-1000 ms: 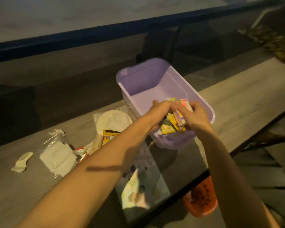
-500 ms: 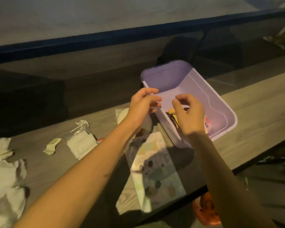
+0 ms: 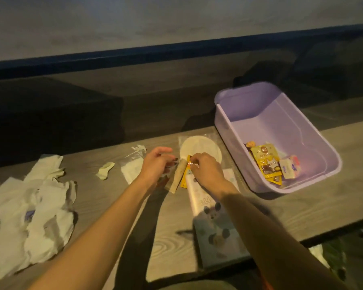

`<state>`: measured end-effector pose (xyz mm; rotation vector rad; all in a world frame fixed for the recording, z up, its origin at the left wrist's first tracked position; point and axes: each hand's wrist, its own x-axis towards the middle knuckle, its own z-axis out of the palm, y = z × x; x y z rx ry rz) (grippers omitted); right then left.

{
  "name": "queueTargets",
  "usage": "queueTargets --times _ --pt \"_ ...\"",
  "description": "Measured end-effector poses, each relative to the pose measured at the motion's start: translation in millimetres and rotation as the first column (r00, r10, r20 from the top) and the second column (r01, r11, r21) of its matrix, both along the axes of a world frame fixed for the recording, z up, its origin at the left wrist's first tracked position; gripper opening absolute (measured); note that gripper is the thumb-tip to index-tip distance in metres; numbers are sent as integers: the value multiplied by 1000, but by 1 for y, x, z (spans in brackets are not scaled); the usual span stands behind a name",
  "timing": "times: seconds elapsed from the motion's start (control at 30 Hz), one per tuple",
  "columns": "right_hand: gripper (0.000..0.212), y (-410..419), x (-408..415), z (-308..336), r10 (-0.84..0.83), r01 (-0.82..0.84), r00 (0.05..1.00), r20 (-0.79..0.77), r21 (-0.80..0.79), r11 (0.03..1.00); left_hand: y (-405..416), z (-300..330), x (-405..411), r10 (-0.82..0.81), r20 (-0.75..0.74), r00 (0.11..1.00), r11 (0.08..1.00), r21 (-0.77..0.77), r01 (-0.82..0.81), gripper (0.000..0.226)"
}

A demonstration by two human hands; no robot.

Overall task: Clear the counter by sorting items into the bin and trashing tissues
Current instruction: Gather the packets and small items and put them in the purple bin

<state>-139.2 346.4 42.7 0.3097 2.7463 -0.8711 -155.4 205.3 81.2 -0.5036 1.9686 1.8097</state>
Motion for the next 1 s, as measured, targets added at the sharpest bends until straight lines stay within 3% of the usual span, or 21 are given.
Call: queueTargets --times 0.1,0.23,0.33,0.4,0.47,0.53,0.73,0.83,0.9,1.0 --pt "26 -4 -6 -6 26 -31 999 31 153 988 -11 -20 6 -40 27 999 997 -60 41 24" --pt "33 -8 -15 -8 5 -15 999 52 194 981 -17 -44 14 -187 1 982 956 -228 183 34" --pt "43 -8 -23 -8 1 -24 994 109 205 978 -19 -51 17 -198 -28 980 956 -228 186 34" --pt "28 -6 -29 -8 -12 -5 997 81 200 980 -20 -51 17 -182 -43 982 965 -199 170 32" --pt "14 -3 -32 -7 -39 36 999 21 134 990 -22 -50 16 -168 -77 983 972 -181 152 31" --pt "19 -1 -32 -2 -36 36 999 11 3 999 -24 -45 16 -144 -107 984 979 -163 125 31" --pt "10 -6 -24 56 138 -178 982 -127 -397 901 -30 -12 21 -185 -201 962 982 2 189 53" --pt "10 -19 -22 80 177 -210 978 -113 -554 805 -38 3 17 -246 -221 944 966 20 257 37" --pt "12 -26 -24 82 199 -211 976 -85 -589 780 -44 8 15 -280 -192 940 958 0 286 20" --pt "5 -38 -23 75 196 -152 981 -7 -658 738 -55 6 18 -290 -135 948 956 11 294 12"
